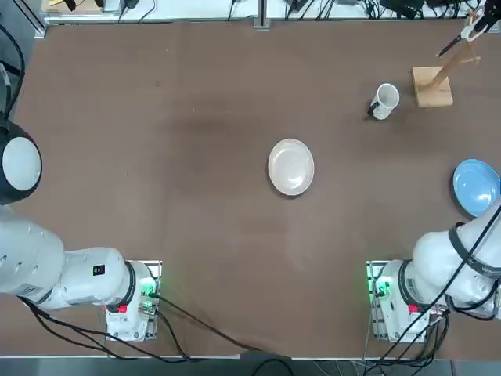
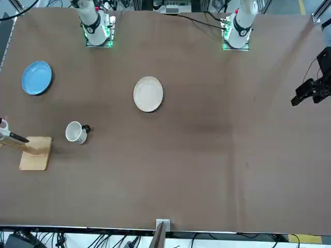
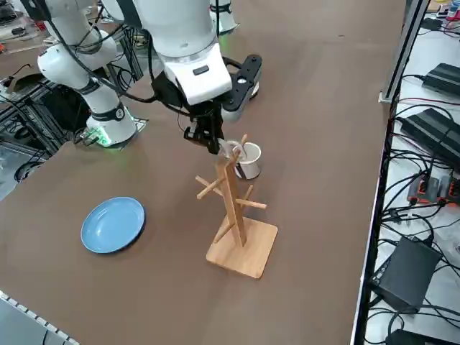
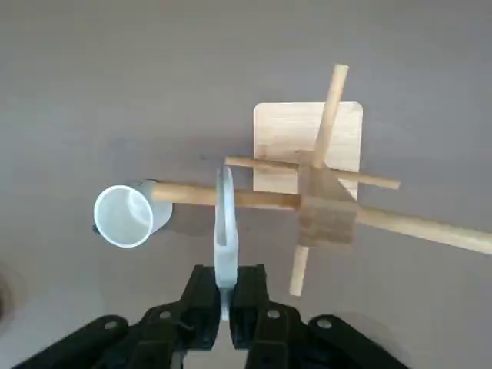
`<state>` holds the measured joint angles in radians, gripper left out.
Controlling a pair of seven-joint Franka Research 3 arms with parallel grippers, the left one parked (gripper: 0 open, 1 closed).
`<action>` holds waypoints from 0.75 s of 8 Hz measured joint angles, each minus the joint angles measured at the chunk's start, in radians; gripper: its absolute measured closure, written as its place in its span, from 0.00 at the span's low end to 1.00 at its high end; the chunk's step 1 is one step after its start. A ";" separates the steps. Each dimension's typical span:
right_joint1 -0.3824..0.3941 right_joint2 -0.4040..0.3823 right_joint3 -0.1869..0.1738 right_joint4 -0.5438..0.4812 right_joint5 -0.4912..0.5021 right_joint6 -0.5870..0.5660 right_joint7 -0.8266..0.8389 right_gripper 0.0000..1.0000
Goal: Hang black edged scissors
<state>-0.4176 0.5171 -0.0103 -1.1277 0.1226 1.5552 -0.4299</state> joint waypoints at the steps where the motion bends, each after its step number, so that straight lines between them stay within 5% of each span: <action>1: -0.005 0.010 0.000 0.000 0.000 0.008 0.000 0.89; 3: -0.014 0.031 0.000 0.000 0.000 0.017 0.001 0.87; 6: -0.014 0.035 0.001 0.005 0.000 0.027 0.008 0.38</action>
<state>-0.4311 0.5525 -0.0090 -1.1230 0.1226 1.5826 -0.4218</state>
